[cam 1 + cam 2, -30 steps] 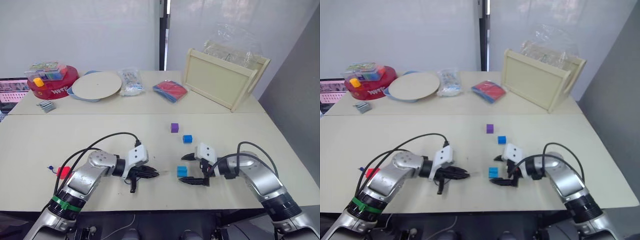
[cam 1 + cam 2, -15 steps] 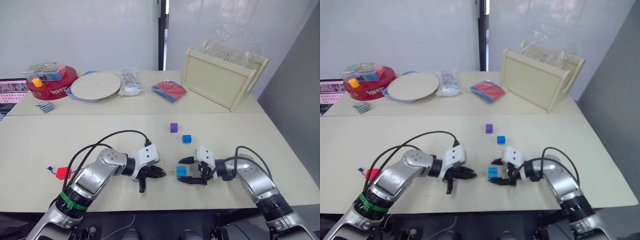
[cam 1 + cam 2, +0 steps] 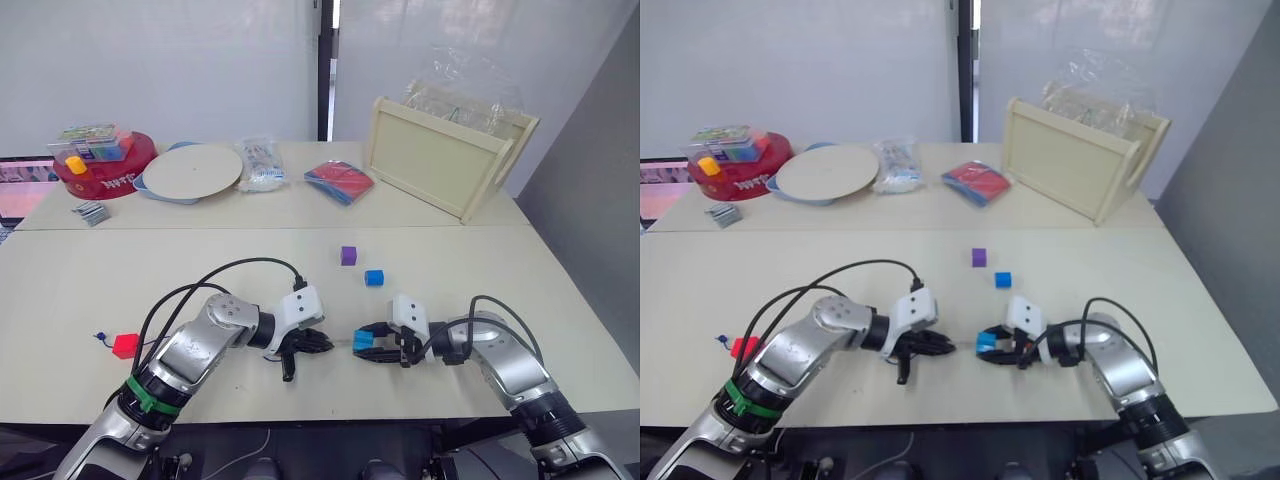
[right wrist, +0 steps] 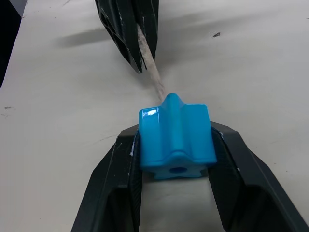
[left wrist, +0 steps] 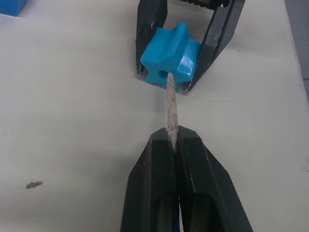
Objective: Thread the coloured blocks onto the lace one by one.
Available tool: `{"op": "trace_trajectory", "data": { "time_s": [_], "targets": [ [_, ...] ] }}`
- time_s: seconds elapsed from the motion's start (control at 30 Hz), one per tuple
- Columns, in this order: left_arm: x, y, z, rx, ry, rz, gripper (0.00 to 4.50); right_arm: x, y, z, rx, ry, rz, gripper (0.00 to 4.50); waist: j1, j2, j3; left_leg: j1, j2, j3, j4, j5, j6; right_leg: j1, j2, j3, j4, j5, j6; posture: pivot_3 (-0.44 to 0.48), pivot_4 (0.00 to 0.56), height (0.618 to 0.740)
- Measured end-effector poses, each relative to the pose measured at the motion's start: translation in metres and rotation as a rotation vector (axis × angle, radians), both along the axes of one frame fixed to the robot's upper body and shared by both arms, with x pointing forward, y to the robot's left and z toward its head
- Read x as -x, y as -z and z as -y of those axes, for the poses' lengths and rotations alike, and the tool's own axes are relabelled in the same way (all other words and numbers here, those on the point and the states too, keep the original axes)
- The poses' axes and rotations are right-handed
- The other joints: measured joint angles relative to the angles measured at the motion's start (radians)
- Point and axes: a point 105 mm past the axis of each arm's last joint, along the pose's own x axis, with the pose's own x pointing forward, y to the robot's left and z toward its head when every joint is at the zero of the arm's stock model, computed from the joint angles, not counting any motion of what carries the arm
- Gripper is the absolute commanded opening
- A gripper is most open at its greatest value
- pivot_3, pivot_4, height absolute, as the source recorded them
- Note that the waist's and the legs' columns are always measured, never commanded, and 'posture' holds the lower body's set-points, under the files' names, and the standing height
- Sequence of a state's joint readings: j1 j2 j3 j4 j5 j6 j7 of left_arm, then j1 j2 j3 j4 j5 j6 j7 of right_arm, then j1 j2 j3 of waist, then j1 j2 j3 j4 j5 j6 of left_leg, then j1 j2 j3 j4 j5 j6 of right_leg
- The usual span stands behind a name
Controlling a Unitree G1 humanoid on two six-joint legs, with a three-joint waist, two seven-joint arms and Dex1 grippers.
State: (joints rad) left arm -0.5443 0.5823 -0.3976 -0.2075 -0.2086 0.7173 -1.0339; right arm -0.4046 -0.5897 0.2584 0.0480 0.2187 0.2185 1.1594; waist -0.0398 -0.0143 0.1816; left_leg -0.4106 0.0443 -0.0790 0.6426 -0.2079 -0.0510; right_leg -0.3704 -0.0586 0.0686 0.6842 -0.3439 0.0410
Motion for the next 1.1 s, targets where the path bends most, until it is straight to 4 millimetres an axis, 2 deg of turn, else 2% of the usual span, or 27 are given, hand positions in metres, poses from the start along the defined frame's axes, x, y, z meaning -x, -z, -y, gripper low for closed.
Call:
{"op": "trace_trajectory", "data": {
  "time_s": [0.23,0.9,1.1],
  "targets": [
    [-0.0019,0.0057,-0.0001,-0.015,-0.001,-0.001,0.00,0.0014,0.0004,-0.0004,0.000,-0.007,-0.002,1.36,0.000,0.000,0.000,0.000,0.000,0.000,0.000,0.000,0.000,0.000,0.000,0.000,0.000,0.000,0.000,0.000,0.150,0.740],
    [-0.0016,0.0055,0.0047,-0.005,0.007,0.005,0.00,0.0023,0.0003,-0.0017,0.020,-0.021,0.008,1.36,0.000,0.000,0.000,0.000,0.000,0.000,0.000,0.000,0.000,0.000,0.000,0.000,0.000,0.000,0.000,0.000,0.150,0.740],
    [0.0012,0.0078,0.0003,-0.017,0.012,-0.007,0.00,0.0020,0.0004,-0.0023,0.031,-0.027,0.020,1.36,0.000,0.000,0.000,0.001,0.000,0.000,0.000,0.000,0.000,0.000,0.000,0.000,0.000,0.000,0.000,0.000,0.150,0.740]
  ]
}}
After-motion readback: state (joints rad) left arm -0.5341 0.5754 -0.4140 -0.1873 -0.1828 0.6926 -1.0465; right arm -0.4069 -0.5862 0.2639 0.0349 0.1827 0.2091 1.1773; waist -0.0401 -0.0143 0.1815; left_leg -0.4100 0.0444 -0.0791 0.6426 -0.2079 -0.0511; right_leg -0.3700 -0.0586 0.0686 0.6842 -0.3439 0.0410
